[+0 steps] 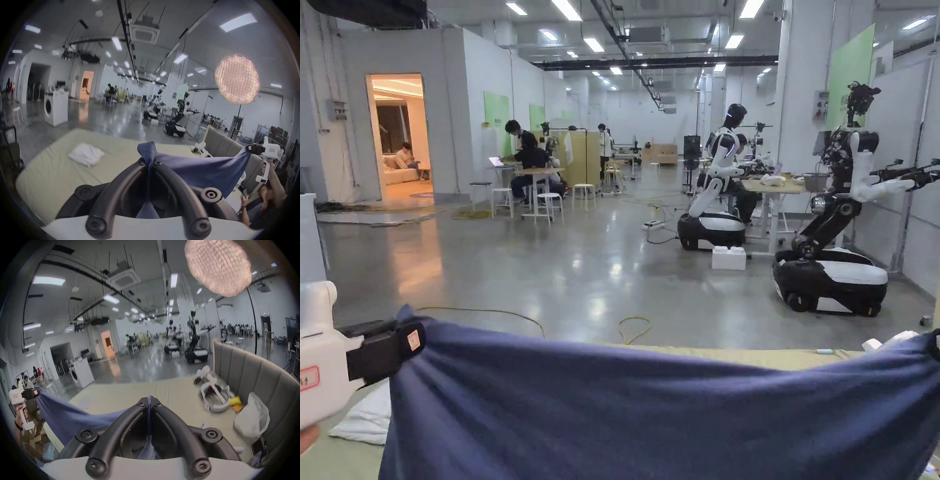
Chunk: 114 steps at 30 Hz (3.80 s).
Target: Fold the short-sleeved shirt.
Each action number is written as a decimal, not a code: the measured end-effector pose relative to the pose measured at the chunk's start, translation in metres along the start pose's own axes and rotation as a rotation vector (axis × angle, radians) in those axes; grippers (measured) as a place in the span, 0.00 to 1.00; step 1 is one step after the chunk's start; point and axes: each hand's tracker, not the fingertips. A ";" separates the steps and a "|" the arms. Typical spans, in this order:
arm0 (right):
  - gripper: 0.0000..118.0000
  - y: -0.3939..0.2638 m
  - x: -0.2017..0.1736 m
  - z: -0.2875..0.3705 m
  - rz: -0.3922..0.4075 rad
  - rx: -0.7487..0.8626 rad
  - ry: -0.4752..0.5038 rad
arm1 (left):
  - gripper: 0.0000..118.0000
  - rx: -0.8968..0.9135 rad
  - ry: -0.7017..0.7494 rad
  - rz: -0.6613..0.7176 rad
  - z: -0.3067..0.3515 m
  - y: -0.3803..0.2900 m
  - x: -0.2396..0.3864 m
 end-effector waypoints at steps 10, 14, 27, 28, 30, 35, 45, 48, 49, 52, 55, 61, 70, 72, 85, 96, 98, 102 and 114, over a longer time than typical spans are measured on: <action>0.01 0.097 -0.060 -0.031 0.074 0.123 -0.071 | 0.04 0.132 0.085 -0.058 -0.023 0.091 0.019; 0.01 0.120 -0.073 -0.064 0.126 0.131 -0.126 | 0.04 0.144 0.116 -0.057 -0.059 0.108 0.014; 0.01 0.177 -0.083 -0.142 0.166 0.197 -0.241 | 0.04 0.181 0.202 -0.069 -0.174 0.137 -0.012; 0.01 0.181 -0.085 -0.147 0.168 0.201 -0.246 | 0.04 0.187 0.209 -0.060 -0.181 0.138 -0.012; 0.01 0.188 -0.090 -0.156 0.190 0.212 -0.263 | 0.03 0.196 0.216 -0.037 -0.193 0.139 -0.013; 0.01 0.187 -0.093 -0.175 0.210 0.205 -0.269 | 0.03 0.149 0.219 -0.047 -0.222 0.130 -0.009; 0.01 0.053 -0.047 -0.211 0.112 -0.035 -0.230 | 0.04 -0.114 0.186 -0.025 -0.265 -0.014 -0.022; 0.01 0.000 -0.030 -0.194 0.048 -0.108 -0.189 | 0.04 -0.211 0.152 0.003 -0.257 -0.071 -0.034; 0.01 -0.019 -0.024 -0.181 0.015 -0.121 -0.151 | 0.04 -0.264 0.139 0.005 -0.251 -0.091 -0.036; 0.01 -0.073 -0.011 -0.137 -0.007 -0.169 -0.117 | 0.04 -0.302 0.100 0.069 -0.215 -0.143 -0.051; 0.01 -0.128 0.003 -0.085 -0.016 -0.218 -0.114 | 0.04 -0.344 0.051 0.124 -0.170 -0.190 -0.064; 0.01 -0.234 0.026 0.022 -0.147 -0.331 -0.149 | 0.04 -0.420 0.017 0.185 -0.066 -0.271 -0.065; 0.01 -0.325 0.027 0.116 -0.153 -0.547 -0.242 | 0.04 -0.593 0.054 0.198 0.007 -0.351 -0.058; 0.02 -0.334 0.030 0.116 -0.174 -0.564 -0.252 | 0.05 -0.624 0.060 0.217 0.003 -0.359 -0.060; 0.78 -0.306 -0.002 0.122 -0.085 -0.483 -0.210 | 0.82 -0.349 0.187 0.068 0.038 -0.297 -0.024; 0.60 -0.210 -0.100 0.173 0.200 -0.018 -0.124 | 0.61 0.134 0.117 -0.226 0.139 -0.208 0.096; 0.16 -0.201 -0.112 0.173 0.208 -0.003 -0.162 | 0.14 0.119 0.123 -0.227 0.143 -0.198 0.108; 0.00 -0.195 -0.124 0.175 0.156 0.020 -0.080 | 0.00 0.163 0.064 -0.170 0.158 -0.189 0.119; 0.00 -0.209 -0.117 0.168 0.184 -0.008 -0.057 | 0.00 -0.003 -0.006 -0.142 0.121 -0.201 0.080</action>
